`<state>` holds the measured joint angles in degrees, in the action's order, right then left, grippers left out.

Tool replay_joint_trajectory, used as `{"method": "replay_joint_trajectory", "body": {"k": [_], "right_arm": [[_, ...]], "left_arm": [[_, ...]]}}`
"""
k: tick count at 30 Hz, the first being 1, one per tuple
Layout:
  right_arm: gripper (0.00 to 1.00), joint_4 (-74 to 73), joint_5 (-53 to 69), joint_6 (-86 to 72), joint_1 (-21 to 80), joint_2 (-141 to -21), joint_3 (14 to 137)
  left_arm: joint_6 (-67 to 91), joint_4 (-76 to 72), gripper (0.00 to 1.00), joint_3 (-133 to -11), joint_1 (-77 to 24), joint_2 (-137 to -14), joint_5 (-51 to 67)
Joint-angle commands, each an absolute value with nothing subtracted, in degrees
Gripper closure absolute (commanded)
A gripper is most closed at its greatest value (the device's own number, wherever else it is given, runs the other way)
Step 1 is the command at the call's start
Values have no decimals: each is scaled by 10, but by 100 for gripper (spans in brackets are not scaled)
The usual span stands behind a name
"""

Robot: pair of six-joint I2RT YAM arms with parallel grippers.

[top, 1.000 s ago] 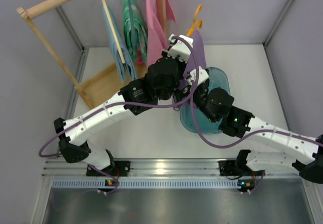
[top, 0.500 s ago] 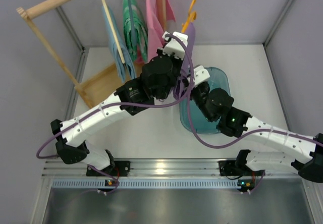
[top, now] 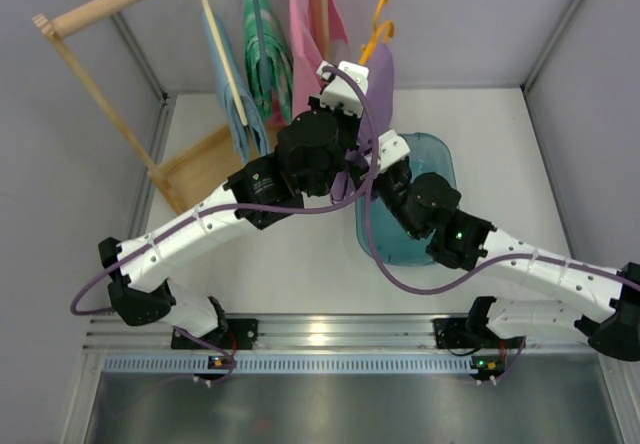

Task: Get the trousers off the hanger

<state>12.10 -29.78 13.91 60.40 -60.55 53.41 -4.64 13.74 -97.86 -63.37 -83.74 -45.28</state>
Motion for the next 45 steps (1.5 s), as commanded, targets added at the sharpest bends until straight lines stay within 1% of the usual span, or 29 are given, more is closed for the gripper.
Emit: {"method": "replay_joint_trajectory", "body": {"k": [1,2,5,6,8,9,11,12,13,14,16,17,19,20,21,25,30,33,36,37,39,40,41,42,43,44,45], "right_arm": [[38,141,-303,148,599,-634,564],[38,142,-313,153,599,-648,564],[43,154,-339,163,599,-660,561],[50,158,-340,168,598,-659,554],[55,163,-338,168,594,-648,546],[60,161,-337,164,591,-643,541],[65,150,-328,152,583,-625,532],[65,148,-323,147,579,-617,527],[64,139,-309,141,575,-604,522],[50,135,-301,128,572,-598,511],[36,129,-271,117,567,-577,494],[24,130,-266,99,565,-570,475],[15,129,-236,74,554,-542,455],[9,128,-221,43,548,-533,436],[7,129,-206,28,541,-521,427],[1,143,-103,-60,496,-437,371],[1,167,-37,-129,461,-361,283],[1,183,-66,-151,454,-344,248],[1,201,-84,-192,430,-367,236],[1,212,-84,-208,406,-381,230],[1,282,-70,-274,377,-393,193],[1,313,-56,-330,340,-398,159],[1,384,-39,-365,318,-406,145],[1,424,-5,-400,293,-433,130],[1,475,31,-470,245,-452,110],[1,519,53,-505,224,-475,103],[1,628,94,-538,203,-534,99]], "left_arm": [[-42,50,100,-996,-635,-795,-456],[-42,51,100,-995,-634,-792,-456],[-46,51,100,-994,-634,-789,-458],[-47,50,100,-994,-634,-787,-460],[-47,49,100,-994,-635,-784,-460],[-47,49,100,-991,-634,-782,-461],[-48,49,100,-991,-634,-781,-463],[-48,49,100,-993,-635,-783,-464],[-49,50,100,-995,-635,-783,-465],[-48,50,100,-996,-635,-784,-464],[-48,50,100,-1000,-634,-787,-462],[-48,51,100,-1002,-634,-787,-462],[-49,51,100,-1007,-634,-791,-461],[-48,51,100,-1008,-635,-792,-461],[-50,50,100,-1010,-635,-794,-461],[-49,51,100,-1015,-635,-800,-459],[-47,53,100,-1027,-635,-805,-455],[-41,61,100,-1036,-634,-806,-453],[-27,68,100,-1032,-635,-801,-444],[-24,70,100,-1031,-635,-798,-442],[-18,76,100,-1034,-634,-797,-439],[-17,78,100,-1036,-635,-797,-439],[-13,82,100,-1039,-635,-796,-437],[-4,88,100,-1039,-635,-796,-434],[-2,91,100,-1038,-635,-793,-425],[18,92,100,-1036,-635,-790,-419],[37,94,100,-1034,-635,-788,-411]]}}
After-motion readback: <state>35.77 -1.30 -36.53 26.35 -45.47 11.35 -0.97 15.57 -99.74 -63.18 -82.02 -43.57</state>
